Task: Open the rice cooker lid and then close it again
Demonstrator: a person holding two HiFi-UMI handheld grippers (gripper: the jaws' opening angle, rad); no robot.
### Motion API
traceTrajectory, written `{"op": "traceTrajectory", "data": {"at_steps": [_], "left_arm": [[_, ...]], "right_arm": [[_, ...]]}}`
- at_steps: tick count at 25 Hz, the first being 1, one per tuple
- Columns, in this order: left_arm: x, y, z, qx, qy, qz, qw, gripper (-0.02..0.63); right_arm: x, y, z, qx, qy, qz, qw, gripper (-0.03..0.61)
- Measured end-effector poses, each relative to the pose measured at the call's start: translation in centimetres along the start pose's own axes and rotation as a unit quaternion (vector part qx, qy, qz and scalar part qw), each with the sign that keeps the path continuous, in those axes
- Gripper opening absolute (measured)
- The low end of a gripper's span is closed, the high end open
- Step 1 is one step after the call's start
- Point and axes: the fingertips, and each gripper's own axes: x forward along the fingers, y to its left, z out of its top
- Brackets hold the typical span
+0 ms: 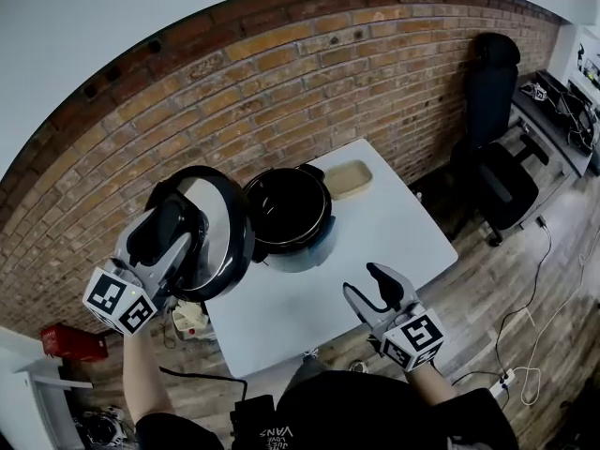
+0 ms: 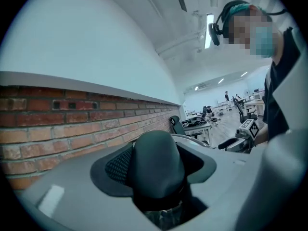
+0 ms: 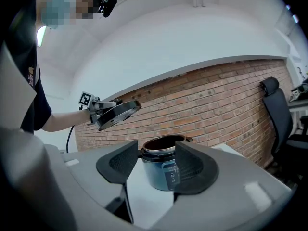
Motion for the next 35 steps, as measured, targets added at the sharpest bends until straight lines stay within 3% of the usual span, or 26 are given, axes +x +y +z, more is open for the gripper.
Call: {"op": "traceTrajectory", "data": {"at_steps": [8, 16, 26, 35], "left_arm": [[-6.8, -1.5, -1.9, -0.02, 0.002, 0.073, 0.9971, 0.278], [-8.9, -2.3, -2.4, -0.033, -0.003, 0.099, 0.9945, 0.278], [-3.7, -2.2, -2.0, -0.022, -0.001, 0.066, 0.9976, 0.278], [4.8, -1.9, -3.5, -0.004, 0.014, -0.005, 0.9999, 0.278]], "right_arm": [[-2.5, 0.9, -0.1, -0.01, 0.001, 0.019, 1.0, 0.235], [-3.6, 1.9, -0.6, -0.012, 0.004, 0.036, 0.999, 0.235], [-3.9, 0.3, -0.4, -0.006, -0.01, 0.006, 1.0, 0.235], [-3.4, -2.1, 0.3, 0.005, -0.022, -0.047, 0.999, 0.235]]}}
